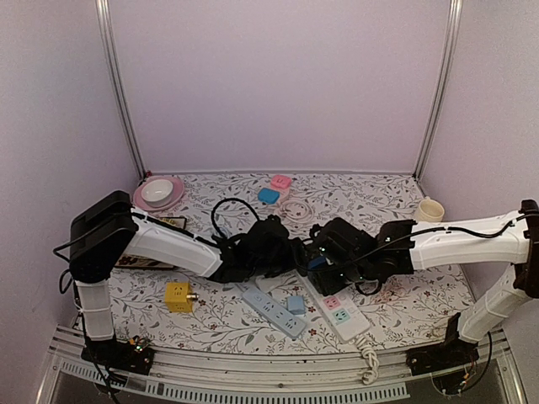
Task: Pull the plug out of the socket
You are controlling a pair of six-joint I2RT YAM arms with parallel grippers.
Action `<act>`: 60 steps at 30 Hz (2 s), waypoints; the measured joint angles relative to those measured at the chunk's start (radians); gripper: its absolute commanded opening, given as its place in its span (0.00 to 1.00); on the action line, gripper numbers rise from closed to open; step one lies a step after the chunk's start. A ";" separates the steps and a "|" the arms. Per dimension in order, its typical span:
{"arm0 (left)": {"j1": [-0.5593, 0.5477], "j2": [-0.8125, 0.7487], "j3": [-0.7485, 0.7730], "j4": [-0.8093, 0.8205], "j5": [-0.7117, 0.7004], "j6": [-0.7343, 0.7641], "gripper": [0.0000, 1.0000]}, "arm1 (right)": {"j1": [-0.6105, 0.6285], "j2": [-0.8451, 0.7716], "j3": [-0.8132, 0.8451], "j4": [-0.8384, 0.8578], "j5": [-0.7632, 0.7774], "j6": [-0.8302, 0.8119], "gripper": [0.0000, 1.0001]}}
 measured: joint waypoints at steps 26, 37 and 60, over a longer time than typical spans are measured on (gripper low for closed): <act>-0.049 -0.036 -0.008 -0.038 -0.035 0.076 0.69 | -0.572 -0.216 -0.345 0.403 -0.424 0.014 0.36; -0.070 -0.055 -0.023 -0.124 -0.039 0.097 0.69 | -0.634 -0.032 -0.345 0.546 -0.581 0.029 0.63; -0.072 -0.071 -0.046 -0.146 -0.056 0.094 0.68 | -0.702 -0.239 -0.398 0.421 -0.452 -0.029 0.87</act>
